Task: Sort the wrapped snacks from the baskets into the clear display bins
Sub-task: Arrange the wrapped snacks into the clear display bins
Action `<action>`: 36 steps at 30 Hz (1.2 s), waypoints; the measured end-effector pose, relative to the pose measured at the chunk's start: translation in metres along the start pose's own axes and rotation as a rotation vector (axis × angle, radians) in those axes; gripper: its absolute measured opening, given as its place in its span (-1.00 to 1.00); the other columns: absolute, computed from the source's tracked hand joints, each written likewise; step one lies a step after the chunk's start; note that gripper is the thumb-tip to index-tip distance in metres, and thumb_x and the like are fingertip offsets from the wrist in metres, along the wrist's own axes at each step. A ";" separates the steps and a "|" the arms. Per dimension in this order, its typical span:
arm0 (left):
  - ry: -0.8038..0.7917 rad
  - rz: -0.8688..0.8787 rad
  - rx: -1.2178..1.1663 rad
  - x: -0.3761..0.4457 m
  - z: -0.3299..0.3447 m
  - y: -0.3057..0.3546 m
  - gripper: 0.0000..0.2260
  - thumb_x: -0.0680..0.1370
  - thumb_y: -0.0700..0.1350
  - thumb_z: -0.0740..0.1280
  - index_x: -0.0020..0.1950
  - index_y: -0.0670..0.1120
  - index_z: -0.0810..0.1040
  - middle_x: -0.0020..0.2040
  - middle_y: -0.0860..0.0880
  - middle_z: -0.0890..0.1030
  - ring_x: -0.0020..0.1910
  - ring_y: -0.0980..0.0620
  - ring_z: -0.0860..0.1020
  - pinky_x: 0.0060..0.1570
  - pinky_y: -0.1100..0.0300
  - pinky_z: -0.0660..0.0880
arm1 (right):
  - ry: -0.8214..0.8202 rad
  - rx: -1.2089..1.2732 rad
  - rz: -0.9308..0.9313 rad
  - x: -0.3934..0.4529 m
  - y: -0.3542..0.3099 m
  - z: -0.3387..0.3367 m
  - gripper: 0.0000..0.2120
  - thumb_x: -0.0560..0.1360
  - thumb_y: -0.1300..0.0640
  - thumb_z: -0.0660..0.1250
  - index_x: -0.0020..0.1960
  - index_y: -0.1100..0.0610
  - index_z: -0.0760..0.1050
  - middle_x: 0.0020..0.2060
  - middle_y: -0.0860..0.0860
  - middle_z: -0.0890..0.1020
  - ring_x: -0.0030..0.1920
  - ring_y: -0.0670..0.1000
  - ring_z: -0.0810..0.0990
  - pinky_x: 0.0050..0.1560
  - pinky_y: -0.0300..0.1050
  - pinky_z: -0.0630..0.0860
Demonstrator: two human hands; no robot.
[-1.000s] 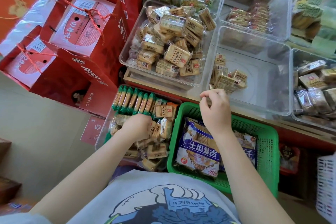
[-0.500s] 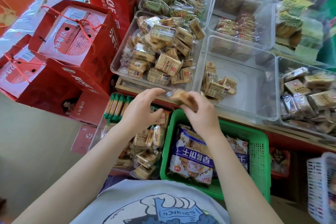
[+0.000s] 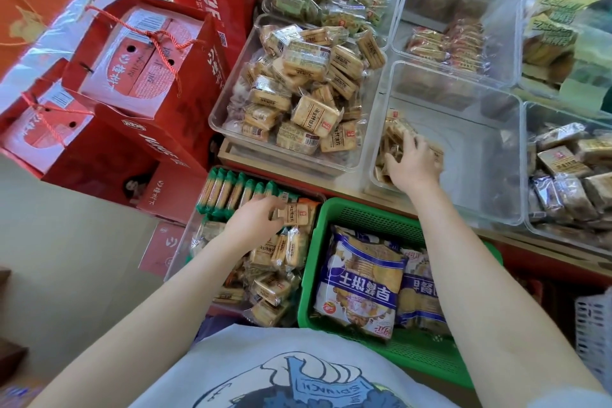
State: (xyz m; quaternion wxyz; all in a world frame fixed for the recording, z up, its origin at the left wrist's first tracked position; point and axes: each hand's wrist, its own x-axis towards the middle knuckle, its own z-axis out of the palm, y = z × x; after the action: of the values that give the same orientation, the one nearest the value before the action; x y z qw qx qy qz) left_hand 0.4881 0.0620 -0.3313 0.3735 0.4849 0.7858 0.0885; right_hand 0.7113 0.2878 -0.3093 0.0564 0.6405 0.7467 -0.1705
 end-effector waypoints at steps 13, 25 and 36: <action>-0.075 -0.017 0.161 0.029 0.039 0.001 -0.44 0.54 -0.17 0.32 0.52 0.03 0.28 0.50 -0.14 0.31 0.30 -0.16 0.47 0.03 0.00 0.57 | 0.494 0.314 -0.387 -0.081 -0.043 0.018 -0.81 0.54 0.23 0.21 0.01 0.22 0.59 -0.06 0.09 0.57 -0.03 0.05 0.52 0.01 -0.07 0.48; -0.032 0.077 0.567 0.056 0.047 -0.006 -0.35 0.49 0.02 0.46 0.49 -0.04 0.24 0.28 -0.08 0.50 0.05 -0.11 0.61 -0.21 0.09 0.53 | -0.070 0.391 -0.307 -0.140 -0.017 0.061 -0.82 0.62 0.22 0.21 0.02 0.13 0.59 -0.08 -0.10 0.46 -0.34 -0.15 0.43 -0.31 -0.38 0.27; 0.309 0.414 0.125 -0.008 -0.002 0.036 -0.49 0.40 -0.01 0.50 0.31 0.00 0.46 0.06 0.10 0.60 -0.17 0.13 0.50 -0.42 0.37 0.33 | -0.292 0.920 0.007 -0.143 -0.029 0.028 -0.63 0.63 0.00 0.25 0.42 -0.12 0.33 0.15 -0.07 0.52 0.03 -0.10 0.58 0.00 -0.11 0.58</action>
State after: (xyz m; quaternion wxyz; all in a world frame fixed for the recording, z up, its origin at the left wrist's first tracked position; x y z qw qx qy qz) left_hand 0.5136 0.0745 -0.3075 0.1923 0.6382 0.7216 0.1872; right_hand 0.7039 0.1415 -0.2866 -0.1281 0.5707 0.5761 -0.5710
